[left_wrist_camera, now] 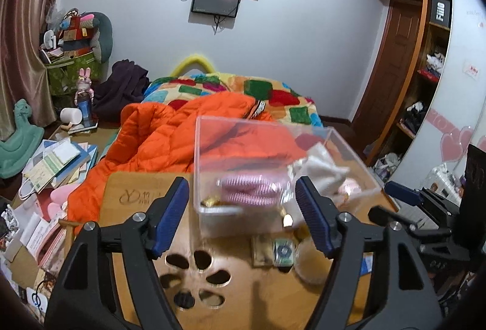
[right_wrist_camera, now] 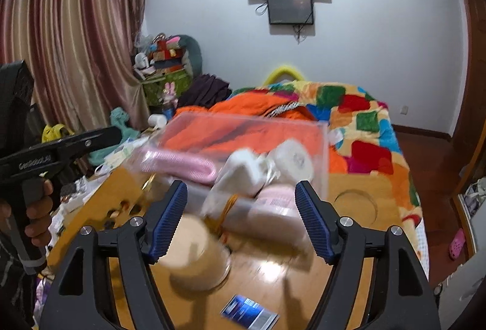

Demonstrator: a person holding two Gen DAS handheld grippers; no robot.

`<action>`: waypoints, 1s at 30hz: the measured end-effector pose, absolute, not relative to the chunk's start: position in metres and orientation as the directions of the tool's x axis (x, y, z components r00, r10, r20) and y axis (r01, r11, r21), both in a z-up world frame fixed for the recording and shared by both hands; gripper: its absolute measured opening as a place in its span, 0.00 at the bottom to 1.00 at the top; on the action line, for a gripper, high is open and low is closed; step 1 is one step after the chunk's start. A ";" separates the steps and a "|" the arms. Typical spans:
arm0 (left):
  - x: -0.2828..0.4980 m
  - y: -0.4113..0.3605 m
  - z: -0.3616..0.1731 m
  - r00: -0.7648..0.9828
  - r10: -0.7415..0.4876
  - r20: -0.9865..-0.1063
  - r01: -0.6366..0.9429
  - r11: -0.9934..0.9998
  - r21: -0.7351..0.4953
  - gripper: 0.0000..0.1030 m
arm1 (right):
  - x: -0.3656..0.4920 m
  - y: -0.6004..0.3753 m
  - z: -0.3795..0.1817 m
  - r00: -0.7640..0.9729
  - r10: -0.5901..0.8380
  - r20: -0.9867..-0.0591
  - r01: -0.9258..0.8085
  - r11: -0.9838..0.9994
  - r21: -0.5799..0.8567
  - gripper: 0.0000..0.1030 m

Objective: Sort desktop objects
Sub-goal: 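Reach the left tool to the brass block while the right tool grasps the cream candle jar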

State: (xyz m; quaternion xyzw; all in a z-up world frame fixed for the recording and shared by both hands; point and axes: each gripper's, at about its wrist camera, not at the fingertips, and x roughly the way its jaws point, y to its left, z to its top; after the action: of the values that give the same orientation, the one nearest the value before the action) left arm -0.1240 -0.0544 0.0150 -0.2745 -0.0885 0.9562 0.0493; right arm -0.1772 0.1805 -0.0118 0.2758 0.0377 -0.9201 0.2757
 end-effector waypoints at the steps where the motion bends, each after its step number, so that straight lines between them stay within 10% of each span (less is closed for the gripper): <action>1: -0.122 -0.054 0.011 -0.841 0.139 -0.524 -0.043 -0.981 -0.192 0.70 | -0.175 0.179 -0.017 -0.685 -0.491 -0.538 0.534 -0.841 0.086 0.68; 30: -0.102 -0.058 -0.067 -0.739 0.140 -0.659 0.045 -0.966 -0.256 0.70 | -0.157 0.156 -0.059 -0.561 -0.585 -0.585 0.618 -0.766 0.174 0.68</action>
State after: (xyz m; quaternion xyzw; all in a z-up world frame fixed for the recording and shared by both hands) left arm -0.1019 -0.0580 -0.0672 -0.3604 -0.1285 0.9235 0.0257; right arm -0.1566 0.1563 -0.0588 0.3216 0.0257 -0.8831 0.3407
